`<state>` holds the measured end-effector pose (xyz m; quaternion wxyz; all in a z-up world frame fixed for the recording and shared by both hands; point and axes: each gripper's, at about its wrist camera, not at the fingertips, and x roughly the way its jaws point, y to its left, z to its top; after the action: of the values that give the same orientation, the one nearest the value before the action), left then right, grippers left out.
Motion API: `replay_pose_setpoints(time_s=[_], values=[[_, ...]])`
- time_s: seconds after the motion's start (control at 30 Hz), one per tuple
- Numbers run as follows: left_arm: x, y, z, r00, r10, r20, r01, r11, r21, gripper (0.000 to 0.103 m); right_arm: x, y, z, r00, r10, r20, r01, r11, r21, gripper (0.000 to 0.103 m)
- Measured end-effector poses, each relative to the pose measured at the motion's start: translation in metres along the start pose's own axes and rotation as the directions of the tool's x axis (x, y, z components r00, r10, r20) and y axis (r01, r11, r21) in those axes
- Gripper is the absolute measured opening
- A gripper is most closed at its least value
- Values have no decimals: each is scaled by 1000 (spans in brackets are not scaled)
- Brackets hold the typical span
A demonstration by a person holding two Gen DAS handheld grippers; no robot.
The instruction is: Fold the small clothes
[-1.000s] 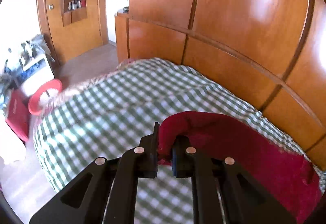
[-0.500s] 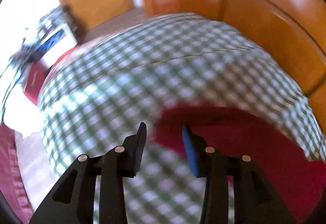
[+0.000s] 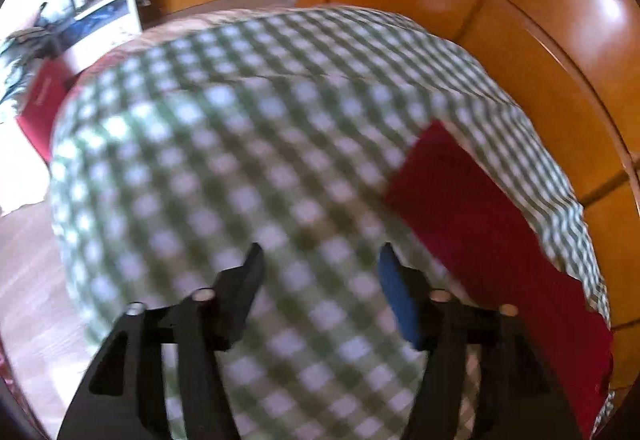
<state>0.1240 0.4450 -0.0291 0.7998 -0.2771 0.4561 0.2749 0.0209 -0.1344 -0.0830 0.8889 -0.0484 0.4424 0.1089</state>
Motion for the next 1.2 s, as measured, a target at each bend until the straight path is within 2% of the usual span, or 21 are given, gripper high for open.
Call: replay_pose_setpoints(time_s=[0.1, 0.27, 0.3, 0.33, 0.37, 0.4, 0.5, 0.6, 0.8, 0.87, 0.93, 0.97, 1.0, 1.1, 1.2], values=[[15, -18, 1, 999, -36, -13, 35, 999, -20, 63, 0, 1, 0, 1000, -11, 1, 11, 1000, -1, 81], [37, -40, 17, 998, -43, 40, 44, 998, -48, 64, 0, 1, 0, 1000, -19, 0, 19, 1000, -5, 81], [41, -45, 19, 998, -34, 45, 36, 998, -44, 57, 0, 1, 0, 1000, -20, 0, 20, 1000, -5, 81], [43, -46, 20, 998, -41, 51, 43, 998, -35, 43, 0, 1, 0, 1000, -19, 0, 19, 1000, -5, 81], [45, -49, 22, 997, -68, 46, 69, 997, -17, 8, 0, 1, 0, 1000, -19, 0, 19, 1000, -5, 81], [45, -51, 22, 996, -87, 37, 87, 996, -7, 6, 0, 1, 0, 1000, -19, 0, 19, 1000, -4, 82], [28, -50, 16, 988, -94, 119, 96, 995, -6, 6, 0, 1, 0, 1000, -18, 0, 18, 1000, -5, 82], [6, -30, 5, 981, -95, 172, 103, 994, -42, 6, 0, 1, -1, 1000, -16, 2, 16, 1000, -4, 82], [22, -11, -16, 996, 3, 94, 0, 999, -37, 7, 1, -1, -1, 1000, -11, 6, 11, 1000, -2, 83], [23, -18, -18, 994, 43, 96, -41, 999, -30, 13, 1, -2, -1, 1000, -9, 8, 9, 1000, -1, 83], [14, -21, -18, 996, 42, 85, -36, 997, -61, 30, 1, -3, -1, 1000, -7, 10, 7, 1000, -1, 83], [7, -23, -20, 995, 44, 95, -37, 997, -74, 45, 1, -4, -1, 1000, -7, 11, 7, 1000, 0, 83], [-1, -28, -23, 992, 39, 122, -29, 996, -79, 47, 1, -3, -1, 1000, -6, 11, 6, 1000, 0, 83], [-35, -53, -44, 984, -39, 176, 37, 999, 18, 47, 0, -5, 0, 1000, 2, 7, -2, 1000, 5, 83], [-66, -91, -82, 968, -183, 174, 154, 974, 168, 47, -5, -10, 2, 1000, 24, -11, -23, 999, 30, 83]])
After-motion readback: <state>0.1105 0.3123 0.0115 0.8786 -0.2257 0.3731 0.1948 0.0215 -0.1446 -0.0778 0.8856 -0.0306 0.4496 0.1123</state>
